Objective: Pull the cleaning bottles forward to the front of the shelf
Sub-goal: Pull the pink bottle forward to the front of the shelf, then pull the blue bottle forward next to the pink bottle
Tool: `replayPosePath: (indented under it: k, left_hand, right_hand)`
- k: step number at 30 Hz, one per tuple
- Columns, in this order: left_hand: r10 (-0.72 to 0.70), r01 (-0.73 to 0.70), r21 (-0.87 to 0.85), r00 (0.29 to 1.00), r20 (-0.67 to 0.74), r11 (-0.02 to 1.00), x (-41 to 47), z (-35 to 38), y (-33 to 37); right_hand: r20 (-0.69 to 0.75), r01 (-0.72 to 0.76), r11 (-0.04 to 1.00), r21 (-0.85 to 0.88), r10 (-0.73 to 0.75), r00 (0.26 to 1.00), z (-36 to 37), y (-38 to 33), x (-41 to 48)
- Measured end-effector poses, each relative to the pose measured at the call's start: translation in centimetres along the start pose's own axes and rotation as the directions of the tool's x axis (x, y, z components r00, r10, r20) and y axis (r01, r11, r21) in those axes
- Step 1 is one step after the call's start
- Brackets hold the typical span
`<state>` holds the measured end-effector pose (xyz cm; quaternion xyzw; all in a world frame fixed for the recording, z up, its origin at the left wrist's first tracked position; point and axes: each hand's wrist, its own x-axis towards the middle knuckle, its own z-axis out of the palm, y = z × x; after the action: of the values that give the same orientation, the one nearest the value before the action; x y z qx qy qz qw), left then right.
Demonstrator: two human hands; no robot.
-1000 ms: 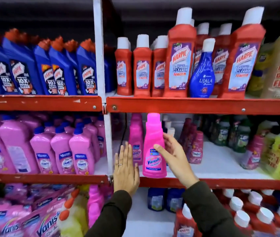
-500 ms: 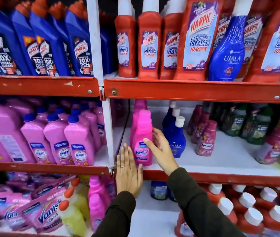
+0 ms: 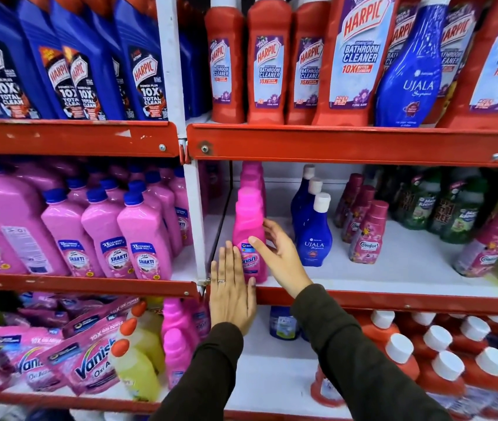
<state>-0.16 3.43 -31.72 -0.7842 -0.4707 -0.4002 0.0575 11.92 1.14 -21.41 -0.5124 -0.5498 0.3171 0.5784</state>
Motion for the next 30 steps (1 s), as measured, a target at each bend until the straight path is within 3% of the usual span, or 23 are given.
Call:
replayPosePath:
  k: [8,12,17,22,26,28,30]
  left_hand:
    - [-0.011,0.012,-0.026,0.999,0.03,1.0,-0.1,-0.8,0.2]
    - [-0.005,0.002,-0.086,0.999,-0.033,0.996,0.3,-2.3,1.8]
    - [0.109,-0.141,-0.137,0.971,-0.213,0.981,5.6,-5.7,6.5]
    - [0.221,-0.248,-0.042,0.918,-0.329,0.968,12.0,-10.1,11.9]
    - [0.294,-0.299,0.043,0.885,-0.36,0.953,16.0,-12.5,15.2]
    - [0.29,-0.274,0.094,0.888,-0.357,0.957,17.6,-13.0,15.9]
    - [0.287,-0.246,0.159,0.893,-0.346,0.956,18.4,-13.0,16.1]
  right_hand:
    - [-0.108,0.079,0.986,-0.15,-0.096,0.99,-1.2,0.1,-2.0]
    - [-0.215,0.178,0.943,-0.281,-0.243,0.946,-3.0,-1.6,-3.2]
    - [-0.326,0.323,0.854,-0.408,-0.467,0.822,-5.9,-6.4,-4.2]
    - [-0.387,0.454,0.705,-0.545,-0.692,0.61,-9.4,-13.3,-4.0]
    - [-0.445,0.478,0.644,-0.597,-0.762,0.471,-12.8,-17.8,-1.8]
    - [-0.464,0.432,0.673,-0.6,-0.733,0.497,-14.6,-19.3,-0.1]
    - [-0.479,0.353,0.752,-0.556,-0.637,0.603,-16.0,-20.4,1.2]
